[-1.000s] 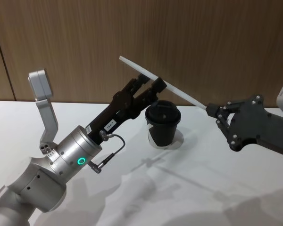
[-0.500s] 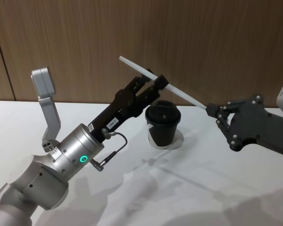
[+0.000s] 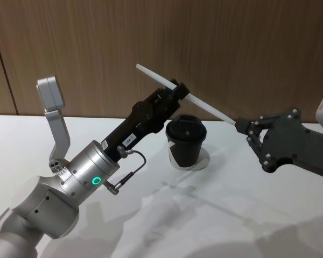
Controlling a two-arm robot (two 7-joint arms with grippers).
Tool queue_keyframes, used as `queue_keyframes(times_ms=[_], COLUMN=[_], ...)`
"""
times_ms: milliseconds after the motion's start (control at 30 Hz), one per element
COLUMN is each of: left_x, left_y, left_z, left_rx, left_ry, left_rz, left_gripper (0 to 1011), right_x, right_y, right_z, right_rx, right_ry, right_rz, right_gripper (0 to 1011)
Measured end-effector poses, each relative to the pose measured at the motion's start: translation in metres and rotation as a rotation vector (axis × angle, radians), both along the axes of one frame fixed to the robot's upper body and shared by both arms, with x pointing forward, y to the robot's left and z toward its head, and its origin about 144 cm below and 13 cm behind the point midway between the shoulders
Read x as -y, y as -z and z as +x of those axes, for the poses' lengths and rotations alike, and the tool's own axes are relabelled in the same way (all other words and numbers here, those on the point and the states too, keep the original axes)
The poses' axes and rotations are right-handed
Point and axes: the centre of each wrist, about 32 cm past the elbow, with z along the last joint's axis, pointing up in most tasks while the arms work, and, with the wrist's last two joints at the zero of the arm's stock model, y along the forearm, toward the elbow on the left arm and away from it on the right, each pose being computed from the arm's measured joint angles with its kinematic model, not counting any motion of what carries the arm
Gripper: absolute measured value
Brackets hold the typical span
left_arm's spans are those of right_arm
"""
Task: Pick up the straw with one hand, pass it to the other hand, and insert it into the cup.
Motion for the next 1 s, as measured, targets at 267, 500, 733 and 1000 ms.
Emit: queue_keyframes(times_ms=[267, 500, 733, 1000], left_x=[0.0002, 0.0003, 0.0003, 0.0003], left_y=[0.0000, 0.0001, -0.0001, -0.0001], left_z=[0.0001, 0.0003, 0.0004, 0.0004], left_rx=[0.000, 0.000, 0.000, 0.000], left_ry=[0.000, 0.000, 0.000, 0.000], left_rz=[0.000, 0.001, 0.001, 0.001], left_gripper=[191, 125, 85, 37], right_x=[0.0000, 0.0000, 0.0000, 0.0000], right_y=[0.0000, 0.0000, 0.0000, 0.0000], right_z=[0.0000, 0.0000, 0.0000, 0.0000], right_rx=[0.000, 0.000, 0.000, 0.000], right_ry=[0.000, 0.000, 0.000, 0.000], right_rz=[0.000, 0.000, 0.000, 0.000], right_gripper=[1, 1, 1, 0])
